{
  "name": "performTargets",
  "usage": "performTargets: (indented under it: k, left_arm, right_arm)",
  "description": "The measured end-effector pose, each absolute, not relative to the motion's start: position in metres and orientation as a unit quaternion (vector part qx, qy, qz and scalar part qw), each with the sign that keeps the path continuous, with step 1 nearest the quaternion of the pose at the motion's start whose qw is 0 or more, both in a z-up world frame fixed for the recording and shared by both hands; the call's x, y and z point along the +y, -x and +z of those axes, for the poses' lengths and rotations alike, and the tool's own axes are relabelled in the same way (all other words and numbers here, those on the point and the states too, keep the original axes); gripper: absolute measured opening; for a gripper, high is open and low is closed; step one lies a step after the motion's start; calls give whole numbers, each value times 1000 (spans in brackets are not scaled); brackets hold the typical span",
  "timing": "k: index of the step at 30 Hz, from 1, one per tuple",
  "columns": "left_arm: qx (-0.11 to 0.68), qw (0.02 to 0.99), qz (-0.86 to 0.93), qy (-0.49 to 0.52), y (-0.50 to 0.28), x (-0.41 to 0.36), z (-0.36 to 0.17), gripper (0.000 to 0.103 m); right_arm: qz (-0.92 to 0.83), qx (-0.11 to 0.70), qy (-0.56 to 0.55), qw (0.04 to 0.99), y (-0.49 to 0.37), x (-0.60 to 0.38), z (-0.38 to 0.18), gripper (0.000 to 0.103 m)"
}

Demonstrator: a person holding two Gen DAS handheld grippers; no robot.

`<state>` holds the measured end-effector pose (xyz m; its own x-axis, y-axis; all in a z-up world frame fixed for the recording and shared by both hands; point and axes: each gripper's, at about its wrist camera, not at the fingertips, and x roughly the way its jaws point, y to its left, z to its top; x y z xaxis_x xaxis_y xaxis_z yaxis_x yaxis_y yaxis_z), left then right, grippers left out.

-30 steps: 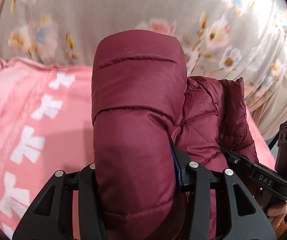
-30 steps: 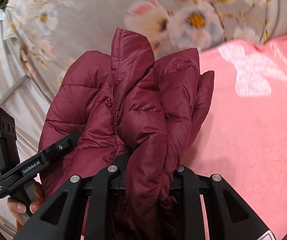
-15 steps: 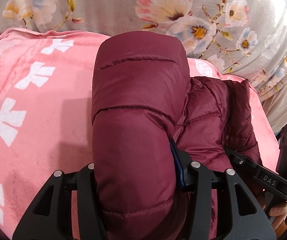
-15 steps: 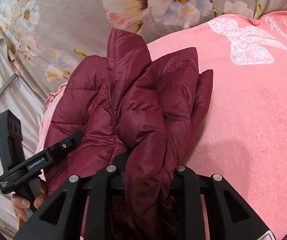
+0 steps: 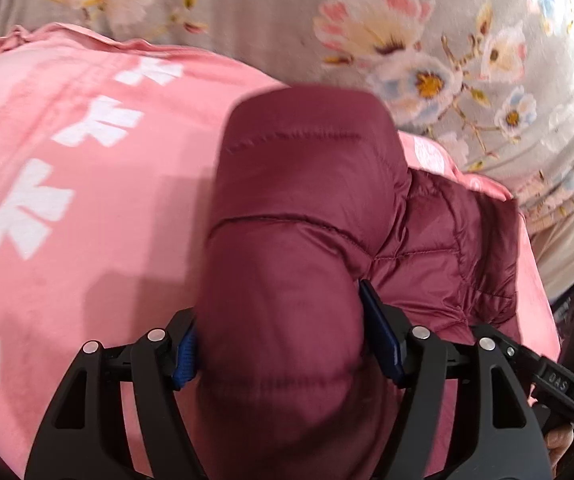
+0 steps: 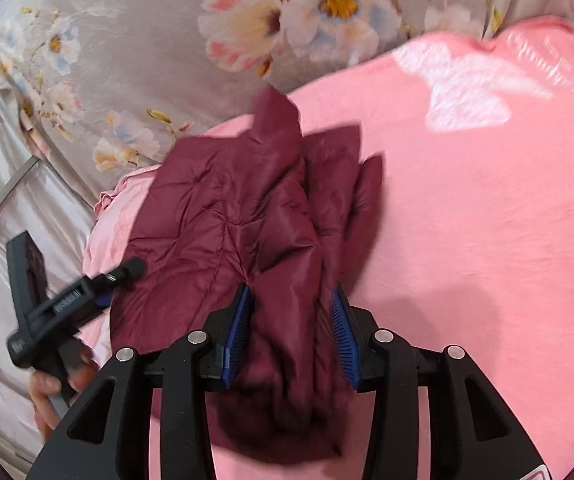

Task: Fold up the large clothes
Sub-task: 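Lower the bundle onto the pink blanket with both grippers, then press and straighten the bundle edges with both grippers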

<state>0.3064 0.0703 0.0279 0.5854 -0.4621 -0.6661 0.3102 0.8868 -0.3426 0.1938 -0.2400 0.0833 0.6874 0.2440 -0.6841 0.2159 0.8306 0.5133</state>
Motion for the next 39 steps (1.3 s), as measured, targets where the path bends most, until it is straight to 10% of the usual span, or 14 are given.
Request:
performTargets:
  k: [8, 39]
  left_arm:
    - [326, 933, -145, 39, -273, 68, 103, 67]
    - [363, 927, -60, -71, -322, -12, 30, 83]
  right_arm:
    - [-17, 344, -163, 924, -203, -215, 156, 3]
    - [-77, 405, -177, 894, -279, -217, 45, 1]
